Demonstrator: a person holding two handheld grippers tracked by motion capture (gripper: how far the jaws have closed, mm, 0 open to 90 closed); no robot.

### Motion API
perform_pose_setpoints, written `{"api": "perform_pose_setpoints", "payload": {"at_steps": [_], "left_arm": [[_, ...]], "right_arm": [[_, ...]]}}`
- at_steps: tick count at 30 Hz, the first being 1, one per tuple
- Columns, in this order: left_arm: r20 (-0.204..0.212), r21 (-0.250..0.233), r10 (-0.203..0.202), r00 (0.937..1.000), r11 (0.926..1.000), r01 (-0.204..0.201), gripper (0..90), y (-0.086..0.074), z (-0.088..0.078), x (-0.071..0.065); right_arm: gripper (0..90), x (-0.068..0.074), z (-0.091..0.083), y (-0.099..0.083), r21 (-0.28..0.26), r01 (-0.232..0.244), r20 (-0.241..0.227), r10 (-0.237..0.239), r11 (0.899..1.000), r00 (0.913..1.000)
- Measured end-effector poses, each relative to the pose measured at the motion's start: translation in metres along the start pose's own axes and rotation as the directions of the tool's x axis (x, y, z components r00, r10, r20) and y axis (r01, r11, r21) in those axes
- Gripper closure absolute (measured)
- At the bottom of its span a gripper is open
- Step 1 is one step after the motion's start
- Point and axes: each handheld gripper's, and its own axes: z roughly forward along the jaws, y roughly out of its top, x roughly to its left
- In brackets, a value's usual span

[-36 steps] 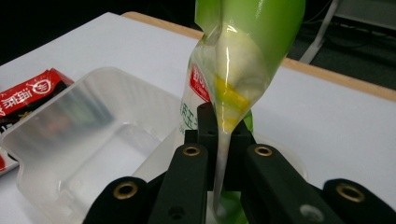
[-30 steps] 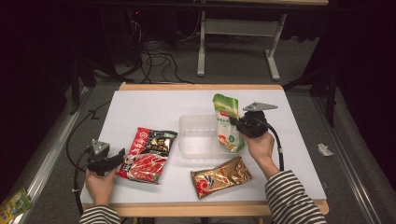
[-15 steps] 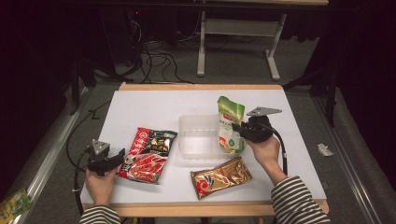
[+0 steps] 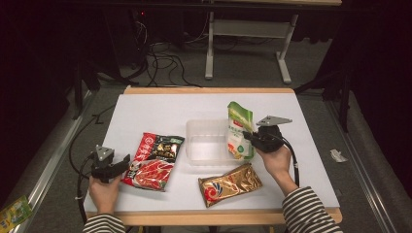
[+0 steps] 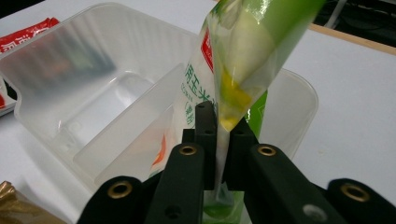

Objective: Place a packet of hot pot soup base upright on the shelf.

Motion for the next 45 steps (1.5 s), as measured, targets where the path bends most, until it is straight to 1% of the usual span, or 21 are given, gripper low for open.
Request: {"api": "perform_pose_setpoints", "payload": {"at_steps": [1, 3, 5, 8, 9, 10, 14, 15, 17, 20, 23, 24, 25, 28, 29, 33, 36, 38, 39, 42, 45], "left_arm": [[0.001, 0.001, 0.000, 1.0000, 1.0000, 0.000, 37.0, 0.000, 0.000, 0.000], [0.002, 0.001, -0.002, 1.0000, 1.0000, 0.002, 37.0, 0.000, 0.000, 0.000], [0.001, 0.004, 0.001, 1.0000, 1.0000, -0.001, 37.0, 0.000, 0.000, 0.000], [-0.002, 0.010, 0.007, 1.0000, 0.9999, -0.007, 37.0, 0.000, 0.001, 0.000], [-0.002, 0.010, 0.007, 1.0000, 0.9999, -0.007, 37.1, 0.000, 0.001, 0.000], [-0.003, 0.009, 0.008, 1.0000, 0.9999, -0.008, 37.1, 0.000, 0.001, 0.000], [-0.001, 0.005, 0.006, 1.0000, 1.0000, -0.006, 37.1, 0.000, 0.000, 0.000], [-0.001, 0.005, 0.005, 1.0000, 1.0000, -0.005, 37.0, 0.000, 0.000, 0.000], [-0.001, 0.005, 0.005, 1.0000, 1.0000, -0.005, 37.1, 0.000, 0.000, 0.000], [0.000, 0.005, 0.003, 1.0000, 1.0000, -0.003, 37.0, 0.000, 0.000, 0.000], [0.000, 0.005, 0.001, 1.0000, 1.0000, -0.001, 37.1, 0.000, 0.000, 0.000], [0.000, 0.005, 0.001, 1.0000, 1.0000, -0.001, 37.0, 0.000, 0.000, 0.000], [-0.001, 0.006, 0.008, 1.0000, 1.0000, -0.008, 37.1, 0.000, 0.000, 0.000], [-0.001, 0.006, 0.006, 1.0000, 1.0000, -0.006, 37.1, 0.000, 0.000, 0.000], [0.000, 0.005, 0.003, 1.0000, 1.0000, -0.003, 37.0, 0.000, 0.000, 0.000], [0.000, 0.007, 0.004, 1.0000, 1.0000, -0.004, 37.1, 0.000, 0.001, 0.000], [-0.003, 0.005, 0.007, 1.0000, 1.0000, -0.007, 37.1, 0.000, 0.000, 0.000], [-0.006, 0.004, 0.007, 1.0000, 1.0000, -0.007, 37.1, 0.000, 0.000, -0.001], [-0.005, 0.007, 0.008, 1.0000, 0.9999, -0.008, 37.1, 0.000, 0.000, 0.000], [-0.009, 0.002, 0.005, 0.9999, 1.0000, -0.005, 37.1, 0.000, 0.000, -0.001], [-0.007, 0.002, 0.004, 1.0000, 1.0000, -0.004, 37.1, 0.000, 0.000, -0.001]], "right_arm": [[78.1, -0.002, -0.001, -0.001, -0.013, -0.009, -0.001, 0.009, 1.000, 1.0000], [70.4, -0.004, -0.003, -0.002, -0.030, -0.032, -0.001, 0.032, 0.999, 0.9995], [65.8, -0.007, -0.008, -0.003, -0.048, -0.046, 0.006, 0.046, 0.998, 0.9989], [60.6, -0.011, -0.018, -0.005, -0.079, -0.057, 0.000, 0.057, 0.995, 0.9984], [60.6, -0.011, -0.018, -0.005, -0.079, -0.057, 0.000, 0.057, 0.995, 0.9984], [58.0, -0.011, -0.025, -0.006, -0.091, -0.058, 0.005, 0.058, 0.994, 0.9983], [55.9, -0.013, -0.031, -0.010, -0.103, -0.054, 0.001, 0.055, 0.993, 0.9985], [53.9, -0.014, -0.037, -0.013, -0.125, -0.061, -0.007, 0.061, 0.990, 0.9981], [52.6, -0.016, -0.042, -0.015, -0.145, -0.073, -0.017, 0.071, 0.987, 0.9973], [51.7, -0.018, -0.048, -0.017, -0.159, -0.085, -0.023, 0.082, 0.984, 0.9964], [51.5, -0.018, -0.059, -0.023, -0.175, -0.085, -0.025, 0.082, 0.981, 0.9963], [51.5, -0.018, -0.059, -0.023, -0.175, -0.085, -0.025, 0.082, 0.981, 0.9963], [51.5, -0.017, -0.063, -0.026, -0.176, -0.085, -0.022, 0.082, 0.981, 0.9964], [51.5, -0.016, -0.067, -0.029, -0.177, -0.072, -0.020, 0.069, 0.982, 0.9974], [51.5, -0.015, -0.070, -0.034, -0.176, -0.079, -0.014, 0.078, 0.981, 0.9969], [51.7, -0.016, -0.072, -0.040, -0.165, -0.085, -0.015, 0.084, 0.983, 0.9963], [52.0, -0.017, -0.074, -0.047, -0.151, -0.112, -0.021, 0.110, 0.982, 0.9937], [52.0, -0.017, -0.075, -0.049, -0.147, -0.114, -0.021, 0.112, 0.983, 0.9935], [52.0, -0.016, -0.075, -0.053, -0.141, -0.123, -0.023, 0.121, 0.982, 0.9924], [51.9, -0.016, -0.075, -0.057, -0.142, -0.114, -0.024, 0.111, 0.983, 0.9935], [51.7, -0.016, -0.075, -0.064, -0.132, -0.125, -0.029, 0.122, 0.983, 0.9921]]}}
